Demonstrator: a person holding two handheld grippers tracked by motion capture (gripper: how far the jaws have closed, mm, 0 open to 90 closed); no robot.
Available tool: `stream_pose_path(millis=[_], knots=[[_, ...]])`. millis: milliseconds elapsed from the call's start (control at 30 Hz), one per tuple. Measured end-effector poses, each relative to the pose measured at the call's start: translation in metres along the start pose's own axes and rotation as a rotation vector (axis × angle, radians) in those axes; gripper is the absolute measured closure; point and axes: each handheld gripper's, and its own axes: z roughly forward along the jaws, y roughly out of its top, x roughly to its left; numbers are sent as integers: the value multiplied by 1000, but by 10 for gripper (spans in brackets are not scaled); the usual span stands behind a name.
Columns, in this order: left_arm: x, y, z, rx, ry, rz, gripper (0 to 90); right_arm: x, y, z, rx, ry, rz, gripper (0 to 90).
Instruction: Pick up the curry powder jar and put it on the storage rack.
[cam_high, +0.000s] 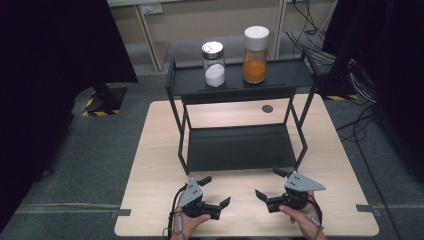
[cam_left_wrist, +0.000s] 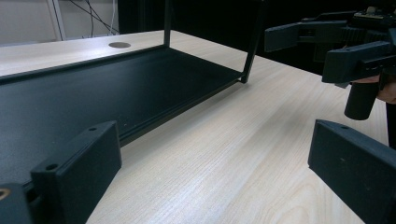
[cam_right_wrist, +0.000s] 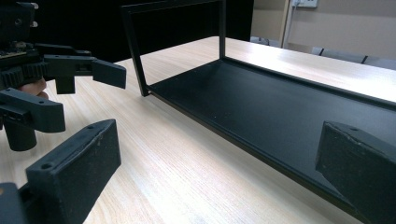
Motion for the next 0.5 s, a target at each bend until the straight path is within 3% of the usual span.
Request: stream_pose_path(millis=[500], knots=[[0,0,0,-1,1,-1,19,-1,-1,0,0,2,4,3]])
